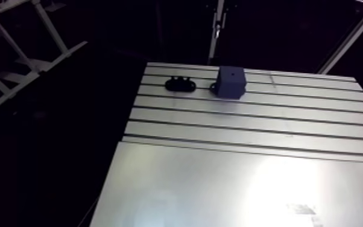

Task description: Pick up the M10 bolt and insert it into the hole until fully seated.

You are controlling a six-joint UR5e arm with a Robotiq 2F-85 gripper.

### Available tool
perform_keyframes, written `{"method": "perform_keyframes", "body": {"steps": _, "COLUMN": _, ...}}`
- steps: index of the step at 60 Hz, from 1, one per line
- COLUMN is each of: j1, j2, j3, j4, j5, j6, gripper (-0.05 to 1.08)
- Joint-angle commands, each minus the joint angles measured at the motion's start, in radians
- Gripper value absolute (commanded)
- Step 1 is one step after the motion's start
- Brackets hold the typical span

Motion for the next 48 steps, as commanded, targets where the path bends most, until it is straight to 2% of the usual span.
{"method": "perform_keyframes", "body": {"steps": 1, "j1": -0.059, "j2": 0.004, "j3": -0.007, "j4": 0.067, "j5": 0.007, "j6": -0.023, "gripper": 1.08}}
{"method": "perform_keyframes", "body": {"steps": 15, "j1": -0.093, "j2": 0.013, "j3": -0.035, "j4": 0.151, "j5": 0.021, "j6": -0.033, "gripper": 1.08}}
{"method": "perform_keyframes", "body": {"steps": 30, "j1": -0.104, "j2": 0.018, "j3": -0.040, "j4": 0.203, "j5": 0.022, "j6": -0.055, "gripper": 1.08}}
{"method": "perform_keyframes", "body": {"steps": 48, "j1": -0.108, "j2": 0.070, "j3": -0.053, "j4": 0.219, "j5": 0.026, "j6": -0.067, "gripper": 1.08}}
